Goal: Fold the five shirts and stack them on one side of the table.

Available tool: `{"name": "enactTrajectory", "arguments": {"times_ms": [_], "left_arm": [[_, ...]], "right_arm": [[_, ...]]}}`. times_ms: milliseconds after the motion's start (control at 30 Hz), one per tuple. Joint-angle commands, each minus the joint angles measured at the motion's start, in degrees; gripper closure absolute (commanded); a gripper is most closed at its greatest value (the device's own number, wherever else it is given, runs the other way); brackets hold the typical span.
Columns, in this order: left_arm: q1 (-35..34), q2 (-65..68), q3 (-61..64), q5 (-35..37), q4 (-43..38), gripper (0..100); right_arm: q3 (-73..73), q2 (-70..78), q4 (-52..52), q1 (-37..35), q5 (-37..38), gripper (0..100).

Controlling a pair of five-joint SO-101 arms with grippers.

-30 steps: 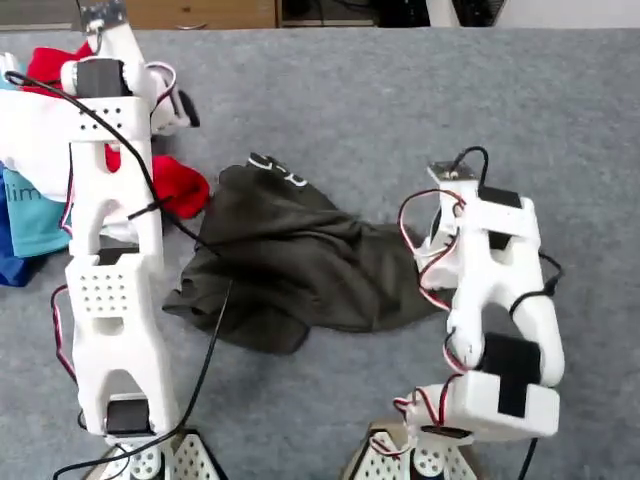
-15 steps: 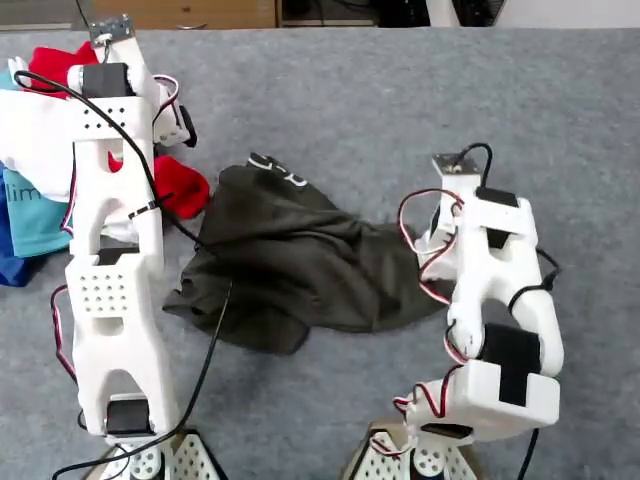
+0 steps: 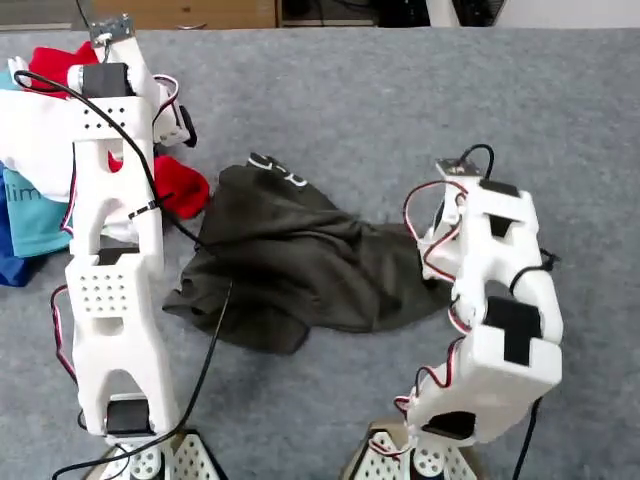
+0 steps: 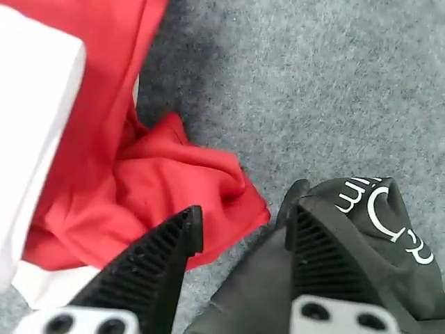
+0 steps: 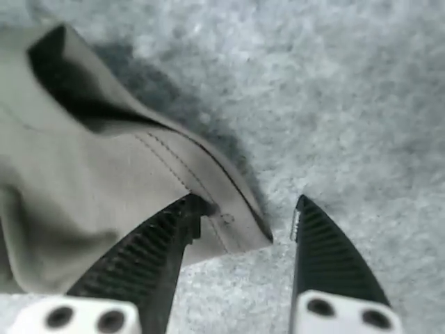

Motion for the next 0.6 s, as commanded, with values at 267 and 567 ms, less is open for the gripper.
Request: {"name": "enactTrajectory", "arguments": {"times_ms": [267, 567], "left_arm": [[-0.5, -3.0, -0.7, -0.3, 0.7, 80], [-0.4, -7.7, -0.3, -0.3, 0.7, 80]], "right_arm": [[0.7, 1.3, 1.7, 1.1, -0.4, 87.5], [-0.4, 0.1, 2.3, 1.1, -0.4, 88.2]]}}
